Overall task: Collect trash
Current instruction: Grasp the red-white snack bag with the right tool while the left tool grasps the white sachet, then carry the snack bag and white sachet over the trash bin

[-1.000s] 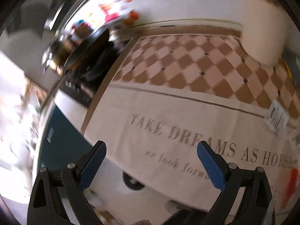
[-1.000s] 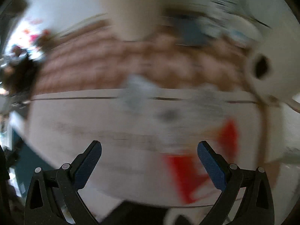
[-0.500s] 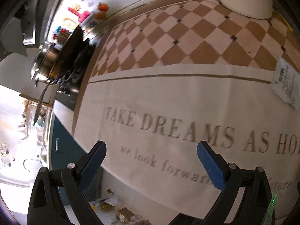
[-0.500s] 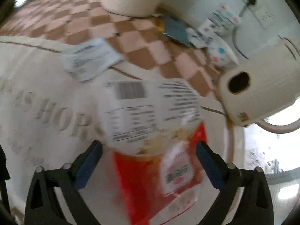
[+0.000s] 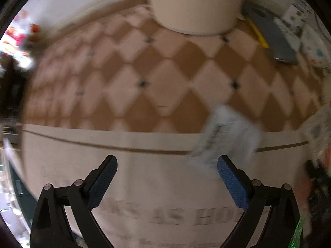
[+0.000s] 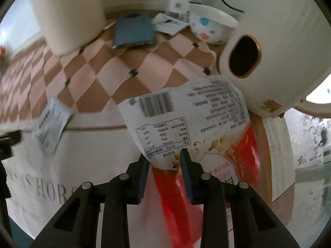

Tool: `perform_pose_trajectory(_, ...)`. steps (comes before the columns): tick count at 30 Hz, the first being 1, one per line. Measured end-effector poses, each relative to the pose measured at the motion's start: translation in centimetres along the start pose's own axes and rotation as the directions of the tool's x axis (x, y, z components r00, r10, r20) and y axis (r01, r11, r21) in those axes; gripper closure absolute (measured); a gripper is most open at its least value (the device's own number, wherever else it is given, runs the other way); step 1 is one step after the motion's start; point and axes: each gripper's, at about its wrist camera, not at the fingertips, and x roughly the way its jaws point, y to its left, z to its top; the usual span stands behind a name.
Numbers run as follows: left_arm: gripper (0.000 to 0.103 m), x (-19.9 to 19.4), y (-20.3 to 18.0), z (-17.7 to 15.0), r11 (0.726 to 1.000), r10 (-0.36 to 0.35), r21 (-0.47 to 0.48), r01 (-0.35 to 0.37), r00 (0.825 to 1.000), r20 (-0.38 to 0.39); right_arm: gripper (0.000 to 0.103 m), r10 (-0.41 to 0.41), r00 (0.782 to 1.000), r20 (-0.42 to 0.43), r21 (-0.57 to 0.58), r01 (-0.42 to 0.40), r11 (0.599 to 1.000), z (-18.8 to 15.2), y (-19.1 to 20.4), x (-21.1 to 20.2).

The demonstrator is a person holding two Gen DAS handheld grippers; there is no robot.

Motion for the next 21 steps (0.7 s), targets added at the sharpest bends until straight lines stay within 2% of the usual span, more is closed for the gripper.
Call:
perform_pose_trajectory(1,0.005,0.5,-0.6,0.3,0.999,-0.044,0.001,0.044,0.999,-0.022,0.074,0.017,1.000,-0.005,0.015,-0.017,1.000,0.1,-0.4,0.0)
perform_pose_trajectory(2,0.010,0.9,-1.2,0.4,0.997,-0.075,-0.001,0.075,0.996,-0.042,0.075,0.032,0.999,-0.011,0.029,-0.032,0.999,0.3,-0.6,0.0)
perform_pose_trajectory(3,0.025,1.5,-1.7,0.5,0.994,-0.108,-0.007,0.108,0.992,-0.068,0.075,0.038,0.999,-0.013,0.034,-0.037,0.999,0.3,-0.7,-0.2)
perform_pose_trajectory(5,0.032,1.5,-2.6,0.4,0.996,-0.094,-0.002,0.094,0.994,-0.061,0.076,0.047,0.999,-0.015,0.044,-0.046,0.998,0.2,-1.0,-0.3)
perform_pose_trajectory(7,0.046,1.0,-3.5,0.4,0.996,-0.083,0.017,0.084,0.996,-0.037,0.077,0.054,0.998,-0.020,0.055,-0.053,0.997,0.1,-1.2,-0.4)
perform_pose_trajectory(9,0.103,0.3,-4.2,0.4,0.998,-0.051,0.046,0.052,0.998,-0.027,0.078,0.063,0.998,-0.028,0.068,-0.061,0.996,0.1,-1.4,-0.3)
perform_pose_trajectory(11,0.103,0.2,-4.5,0.4,0.997,-0.055,0.051,0.056,0.998,-0.032,0.078,0.070,0.997,-0.033,0.073,-0.067,0.995,0.7,-2.0,0.0)
perform_pose_trajectory(13,0.103,-0.3,-4.3,0.2,0.998,-0.020,0.051,0.021,1.000,-0.010,0.080,0.078,0.996,-0.038,0.073,-0.075,0.994,1.3,-2.3,0.3)
perform_pose_trajectory(16,0.103,-1.5,-3.2,-0.2,1.000,-0.019,0.015,0.019,1.000,0.014,0.084,0.102,0.994,-0.032,0.067,-0.100,0.993,1.9,-2.2,-0.3)
perform_pose_trajectory(21,0.103,-5.0,-1.3,-1.3,0.999,0.015,-0.053,-0.010,0.996,0.089,0.089,0.194,0.981,0.000,0.067,-0.193,0.979,2.9,-1.8,-3.2)
